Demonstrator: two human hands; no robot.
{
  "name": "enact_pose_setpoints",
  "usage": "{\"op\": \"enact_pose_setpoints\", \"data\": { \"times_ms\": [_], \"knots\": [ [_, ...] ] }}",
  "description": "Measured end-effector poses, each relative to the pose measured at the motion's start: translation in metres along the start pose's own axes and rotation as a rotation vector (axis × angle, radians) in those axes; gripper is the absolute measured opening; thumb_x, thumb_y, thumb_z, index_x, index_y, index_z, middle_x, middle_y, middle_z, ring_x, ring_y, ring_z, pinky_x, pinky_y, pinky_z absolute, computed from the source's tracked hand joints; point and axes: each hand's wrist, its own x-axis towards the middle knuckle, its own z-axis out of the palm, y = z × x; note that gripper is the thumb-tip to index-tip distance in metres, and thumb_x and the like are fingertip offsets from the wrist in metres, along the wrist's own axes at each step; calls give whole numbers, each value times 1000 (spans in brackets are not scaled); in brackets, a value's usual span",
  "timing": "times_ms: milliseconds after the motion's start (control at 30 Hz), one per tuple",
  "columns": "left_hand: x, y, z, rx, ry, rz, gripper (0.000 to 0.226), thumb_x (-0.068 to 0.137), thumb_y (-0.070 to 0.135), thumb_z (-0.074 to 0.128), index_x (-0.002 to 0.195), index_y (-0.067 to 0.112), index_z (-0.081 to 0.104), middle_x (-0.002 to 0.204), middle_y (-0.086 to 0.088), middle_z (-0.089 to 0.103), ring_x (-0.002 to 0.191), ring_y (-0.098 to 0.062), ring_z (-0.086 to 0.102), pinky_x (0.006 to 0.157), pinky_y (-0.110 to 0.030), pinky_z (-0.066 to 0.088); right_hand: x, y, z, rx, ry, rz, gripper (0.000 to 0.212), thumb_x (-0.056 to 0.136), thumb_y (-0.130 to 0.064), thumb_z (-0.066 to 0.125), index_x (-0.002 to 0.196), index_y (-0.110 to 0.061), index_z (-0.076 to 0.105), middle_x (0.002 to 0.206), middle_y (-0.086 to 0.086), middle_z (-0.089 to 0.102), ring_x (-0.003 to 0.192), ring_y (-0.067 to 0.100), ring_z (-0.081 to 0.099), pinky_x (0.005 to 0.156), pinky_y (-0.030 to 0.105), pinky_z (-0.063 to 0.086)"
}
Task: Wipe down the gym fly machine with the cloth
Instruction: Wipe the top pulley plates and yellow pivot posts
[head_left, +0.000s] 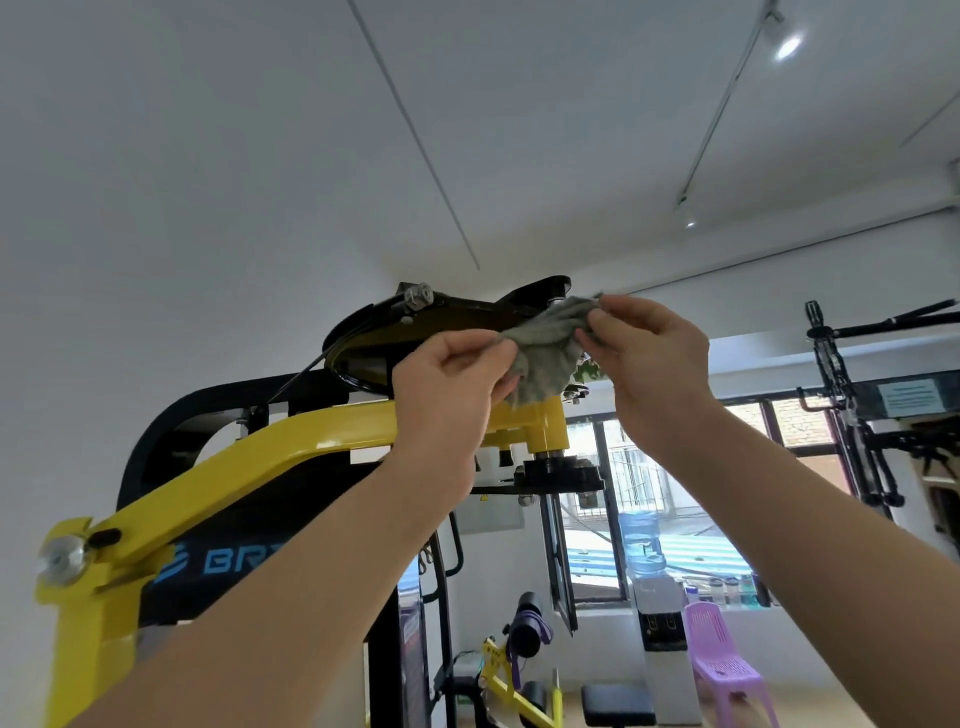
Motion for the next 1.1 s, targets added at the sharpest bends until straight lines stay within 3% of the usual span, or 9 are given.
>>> {"op": "enact_pose_setpoints", "data": {
  "times_ms": [200, 267, 367, 500, 600, 700, 800, 900, 1100],
  "knots": [
    [1, 19, 13, 981, -126, 757, 11, 88, 19, 77, 96, 26, 76, 85, 18, 72, 74, 5, 65, 78, -8, 49, 29, -13, -10, -449, -115, -245, 25, 84, 0, 75, 98, -21, 77, 98, 2, 77, 88, 13, 74, 81, 25, 58],
    [11, 32, 24, 1192, -223, 901, 12, 92, 21, 72, 102, 24, 77, 90, 12, 75, 77, 1, 65, 83, -15, 52, 43, -21, -13, -480, -179, -252, 27, 85, 1, 74, 101, -21, 76, 106, 3, 76, 90, 11, 74, 82, 24, 59],
    [31, 53, 42, 1495, -328, 912, 15, 97, 24, 65, 109, 24, 75, 97, 7, 75, 87, -12, 66, 92, -36, 52, 64, -30, -20, -620, -250, -273, 28, 84, -3, 77, 107, -20, 76, 108, -1, 74, 98, 12, 71, 93, 32, 58],
    [55, 74, 49, 1834, -483, 735, 17, 97, 34, 63, 113, 35, 70, 104, 13, 66, 99, -15, 60, 82, -34, 44, 73, -33, -31, -751, -466, -181, 29, 79, -21, 83, 106, -24, 76, 99, -6, 75, 93, 11, 71, 87, 30, 59],
    [62, 87, 39, 1895, -621, 604, 24, 96, 38, 64, 120, 38, 67, 101, 20, 60, 99, -10, 60, 82, -33, 43, 73, -31, -34, -891, -561, -187, 28, 82, -29, 80, 108, -20, 77, 83, -7, 75, 76, 10, 69, 79, 27, 56],
    [66, 98, 23, 1930, -589, 608, 24, 94, 46, 65, 116, 39, 68, 93, 23, 61, 91, -6, 60, 76, -30, 42, 69, -26, -34, -895, -642, -195, 21, 88, -19, 76, 107, -11, 77, 73, -1, 72, 57, 6, 63, 59, 20, 52],
    [67, 100, 0, 1795, -544, 580, 23, 92, 45, 67, 113, 39, 70, 92, 23, 65, 92, -7, 64, 80, -32, 49, 62, -21, -28, -959, -632, -347, 20, 86, -15, 77, 107, -16, 76, 84, 0, 71, 63, 6, 68, 59, 17, 53],
    [63, 88, -18, 1690, -459, 646, 26, 93, 43, 67, 119, 42, 68, 101, 18, 69, 92, -10, 62, 81, -34, 48, 56, -19, -16, -1008, -616, -434, 24, 86, -17, 78, 110, -18, 76, 92, -3, 70, 80, 11, 67, 73, 23, 53],
    [61, 82, -37, 1396, -475, 686, 43, 84, 31, 78, 125, 38, 66, 108, 19, 71, 101, -6, 65, 92, -34, 53, 48, -18, 12, -1069, -680, -522, 27, 87, -9, 75, 113, -17, 75, 92, -16, 65, 72, -7, 60, 66, 7, 42]
  ]
}}
